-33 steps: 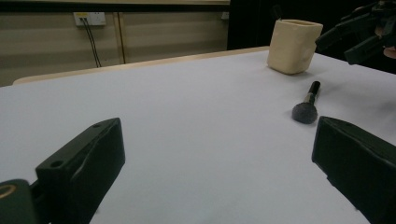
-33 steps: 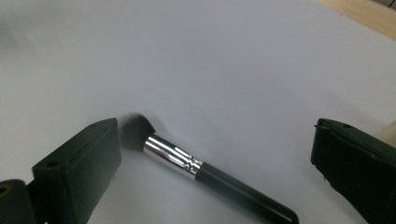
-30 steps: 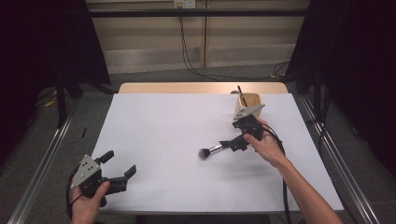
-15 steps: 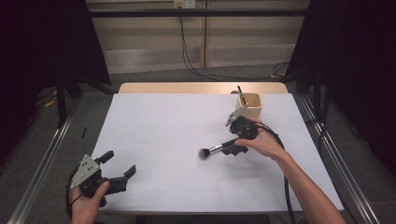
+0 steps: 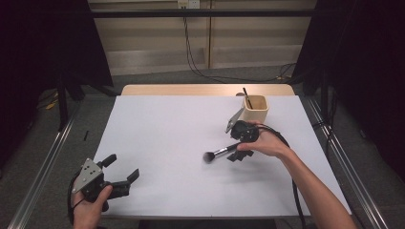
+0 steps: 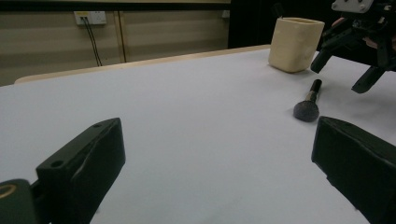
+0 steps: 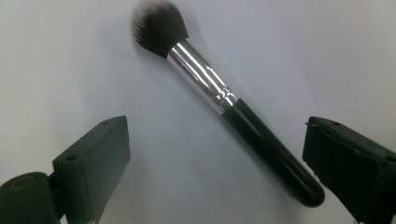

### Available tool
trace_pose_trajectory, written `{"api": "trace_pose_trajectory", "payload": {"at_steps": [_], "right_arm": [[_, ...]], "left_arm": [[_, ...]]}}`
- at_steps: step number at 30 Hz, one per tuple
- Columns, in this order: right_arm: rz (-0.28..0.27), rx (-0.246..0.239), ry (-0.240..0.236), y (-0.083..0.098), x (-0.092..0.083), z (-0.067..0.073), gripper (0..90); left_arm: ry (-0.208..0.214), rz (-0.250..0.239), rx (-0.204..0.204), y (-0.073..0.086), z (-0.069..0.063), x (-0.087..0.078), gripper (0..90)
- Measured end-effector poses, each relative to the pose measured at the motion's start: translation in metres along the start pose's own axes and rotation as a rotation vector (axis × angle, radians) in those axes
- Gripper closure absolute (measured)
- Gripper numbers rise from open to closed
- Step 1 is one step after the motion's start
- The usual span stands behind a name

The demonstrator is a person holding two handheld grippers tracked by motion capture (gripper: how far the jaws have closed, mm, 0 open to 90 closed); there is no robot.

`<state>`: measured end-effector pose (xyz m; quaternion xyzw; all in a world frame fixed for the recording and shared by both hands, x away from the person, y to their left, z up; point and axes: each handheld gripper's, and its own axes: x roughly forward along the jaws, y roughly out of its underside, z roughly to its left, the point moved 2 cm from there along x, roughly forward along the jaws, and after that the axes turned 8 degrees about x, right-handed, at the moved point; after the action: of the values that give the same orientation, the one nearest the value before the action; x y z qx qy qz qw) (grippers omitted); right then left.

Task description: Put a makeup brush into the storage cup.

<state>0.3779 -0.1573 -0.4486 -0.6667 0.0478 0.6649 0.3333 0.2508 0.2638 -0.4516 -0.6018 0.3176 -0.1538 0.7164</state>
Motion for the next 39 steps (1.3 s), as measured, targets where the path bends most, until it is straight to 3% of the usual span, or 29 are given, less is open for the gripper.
{"api": "trace_pose_trajectory", "payload": {"at_steps": [4,14,19,23,34,39], "right_arm": [[0.002,-0.051,-0.013,-0.006,0.002,0.000,8.0],[0.063,-0.104,-0.013,-0.016,0.020,0.006,11.9],[0.104,-0.126,-0.002,-0.021,0.026,0.004,24.4],[0.102,-0.145,-0.006,-0.024,0.030,0.003,32.9],[0.151,-0.203,-0.025,-0.030,0.039,0.005,50.4],[0.186,-0.198,-0.025,-0.033,0.039,0.007,58.0]], "left_arm": [[0.000,0.001,0.001,0.000,0.000,0.000,2.7],[-0.007,0.008,0.006,0.000,0.000,0.000,2.9],[-0.008,0.014,0.018,0.000,0.000,0.000,2.9],[-0.007,0.014,0.017,0.001,0.000,0.000,2.9],[-0.005,0.020,0.019,0.001,0.000,0.001,2.9],[-0.002,0.020,0.028,0.000,-0.001,0.000,2.9]]}}
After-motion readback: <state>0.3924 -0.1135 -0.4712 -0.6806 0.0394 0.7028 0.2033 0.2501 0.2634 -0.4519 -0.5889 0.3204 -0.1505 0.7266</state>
